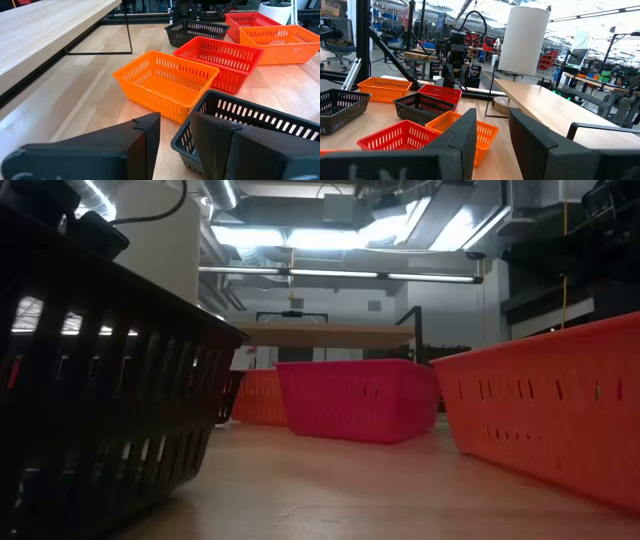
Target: Stack baskets on shelf by color
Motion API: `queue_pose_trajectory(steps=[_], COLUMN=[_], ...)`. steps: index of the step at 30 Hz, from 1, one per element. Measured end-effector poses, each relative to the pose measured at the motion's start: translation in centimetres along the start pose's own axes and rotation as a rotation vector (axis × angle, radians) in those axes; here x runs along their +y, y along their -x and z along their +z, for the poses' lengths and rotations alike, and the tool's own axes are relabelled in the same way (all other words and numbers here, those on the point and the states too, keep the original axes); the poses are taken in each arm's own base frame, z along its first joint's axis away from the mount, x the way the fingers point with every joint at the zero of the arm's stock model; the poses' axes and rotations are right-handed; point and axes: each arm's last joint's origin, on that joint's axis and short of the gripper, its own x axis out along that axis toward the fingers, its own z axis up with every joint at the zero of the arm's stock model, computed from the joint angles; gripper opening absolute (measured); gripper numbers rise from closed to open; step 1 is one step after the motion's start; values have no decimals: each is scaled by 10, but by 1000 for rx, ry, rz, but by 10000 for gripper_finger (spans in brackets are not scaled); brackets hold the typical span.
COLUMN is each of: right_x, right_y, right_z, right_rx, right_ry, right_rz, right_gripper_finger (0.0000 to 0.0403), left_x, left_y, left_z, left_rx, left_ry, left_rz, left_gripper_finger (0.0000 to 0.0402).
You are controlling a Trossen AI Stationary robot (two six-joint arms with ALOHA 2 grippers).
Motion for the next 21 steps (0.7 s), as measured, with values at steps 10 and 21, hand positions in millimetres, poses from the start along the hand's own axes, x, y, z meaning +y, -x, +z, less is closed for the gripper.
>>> queue_pose_trajectory(steps=[10, 21], right_x=[1, 4], right_y=[0, 0], right_z=[0, 1], right_rx=[-3, -7], right_ry=[-117, -346], right_rz=[19, 146], right_gripper_finger=[116, 116], left_x=[3, 4], left_y=[0, 0], left_z=[1, 1], left_rx=[-9, -6], left_ry=[-1, -72], left_rz=[107, 121], left_gripper_finger=[101, 101])
